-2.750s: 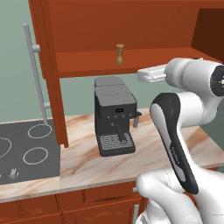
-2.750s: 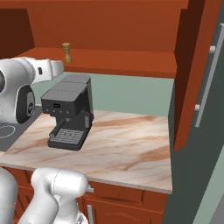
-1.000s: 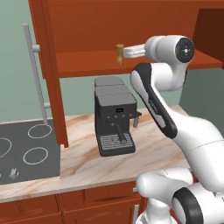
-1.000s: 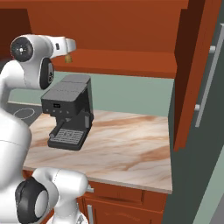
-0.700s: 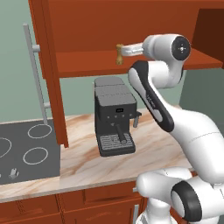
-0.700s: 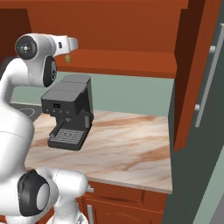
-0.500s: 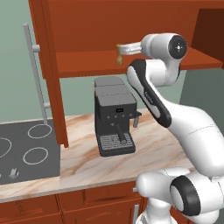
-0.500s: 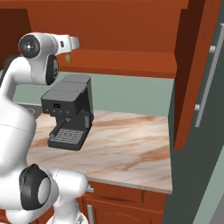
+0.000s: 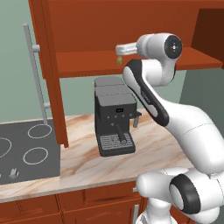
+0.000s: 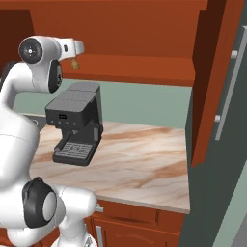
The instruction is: Retrieve the shaker from the cabinet and place it next the steak on a plate on the dining table.
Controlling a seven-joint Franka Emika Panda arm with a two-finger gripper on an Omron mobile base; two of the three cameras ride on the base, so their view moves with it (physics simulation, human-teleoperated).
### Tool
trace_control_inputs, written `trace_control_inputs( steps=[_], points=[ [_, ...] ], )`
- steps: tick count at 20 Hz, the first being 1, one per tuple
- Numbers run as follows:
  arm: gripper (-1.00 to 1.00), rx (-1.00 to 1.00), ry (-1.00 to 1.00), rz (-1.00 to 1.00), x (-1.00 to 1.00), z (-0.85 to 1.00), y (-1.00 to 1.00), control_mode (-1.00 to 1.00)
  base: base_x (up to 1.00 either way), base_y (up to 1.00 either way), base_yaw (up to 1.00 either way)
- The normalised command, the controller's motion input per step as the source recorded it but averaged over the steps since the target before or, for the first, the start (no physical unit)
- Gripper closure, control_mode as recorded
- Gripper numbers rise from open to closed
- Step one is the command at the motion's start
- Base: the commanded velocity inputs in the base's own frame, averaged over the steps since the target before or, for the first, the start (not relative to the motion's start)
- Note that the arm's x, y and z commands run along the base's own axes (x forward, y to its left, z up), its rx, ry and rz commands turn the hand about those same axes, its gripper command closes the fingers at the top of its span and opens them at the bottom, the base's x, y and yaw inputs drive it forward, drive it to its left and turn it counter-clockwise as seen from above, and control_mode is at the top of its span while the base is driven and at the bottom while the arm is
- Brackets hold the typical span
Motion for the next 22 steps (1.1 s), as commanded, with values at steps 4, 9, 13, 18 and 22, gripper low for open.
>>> trace_control_inputs(
  steps=[4,9,13,18,22],
  points=[
    [-1.0,0.0,0.01,0.04,0.08,-0.16,0.0,-1.0,0.0,0.0,0.0],
    [-1.0,0.0,0.01,0.01,0.26,-0.01,0.0,-1.0,0.0,0.0,0.0],
    [-1.0,0.0,0.01,0.0,0.55,0.0,0.0,-1.0,0.0,0.0,0.0],
    [-1.0,0.0,0.0,0.0,0.33,-0.08,0.0,-1.0,0.0,0.0,0.0],
    [-1.0,0.0,0.0,0.0,0.12,-0.11,0.0,-1.0,0.0,0.0,0.0]
  ],
)
